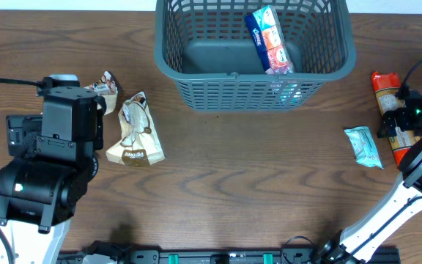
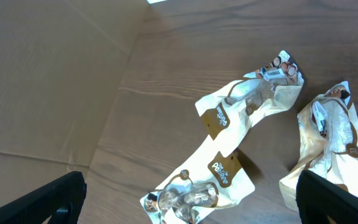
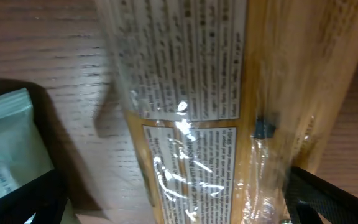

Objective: Pack container
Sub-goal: 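Lower the right gripper and grasp the pasta packet's top end, then lift the pasta packet and carry it to the basket, then drop the pasta packet into the basket and open the right gripper, then withdraw the right gripper and move it over the green wipes pack, then lower the right gripper and grasp the green wet-wipes pack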

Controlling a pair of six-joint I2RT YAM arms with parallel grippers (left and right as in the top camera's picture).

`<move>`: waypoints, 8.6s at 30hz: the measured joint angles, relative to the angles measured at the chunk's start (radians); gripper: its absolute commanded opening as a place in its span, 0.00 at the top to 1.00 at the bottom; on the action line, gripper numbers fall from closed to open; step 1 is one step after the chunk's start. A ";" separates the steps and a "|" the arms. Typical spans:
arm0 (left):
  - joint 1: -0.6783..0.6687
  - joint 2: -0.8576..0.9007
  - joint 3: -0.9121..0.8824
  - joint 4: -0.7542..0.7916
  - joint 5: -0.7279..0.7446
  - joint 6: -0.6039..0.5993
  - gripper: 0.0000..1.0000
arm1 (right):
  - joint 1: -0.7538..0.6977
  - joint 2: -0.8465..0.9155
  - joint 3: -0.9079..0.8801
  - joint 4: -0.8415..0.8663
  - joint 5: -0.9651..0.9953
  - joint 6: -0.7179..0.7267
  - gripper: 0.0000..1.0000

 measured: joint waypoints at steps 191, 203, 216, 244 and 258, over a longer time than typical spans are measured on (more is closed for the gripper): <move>0.000 0.002 0.000 -0.040 0.000 0.000 0.01 | 0.725 -0.681 0.901 -0.470 0.135 0.465 0.01; 0.000 0.002 0.000 -0.040 0.000 0.000 0.01 | 0.623 -0.652 0.397 -0.474 0.240 0.521 0.01; 0.000 0.002 0.000 -0.040 0.000 0.000 0.01 | 0.499 -0.648 0.175 -0.417 -0.011 0.254 0.01; 0.000 0.002 0.000 -0.055 0.000 0.000 0.01 | 0.227 -0.555 -0.210 -0.070 -0.003 0.011 0.01; 0.000 0.002 0.000 -0.055 0.000 0.000 0.01 | 0.198 -0.520 -0.409 0.046 0.034 0.035 0.01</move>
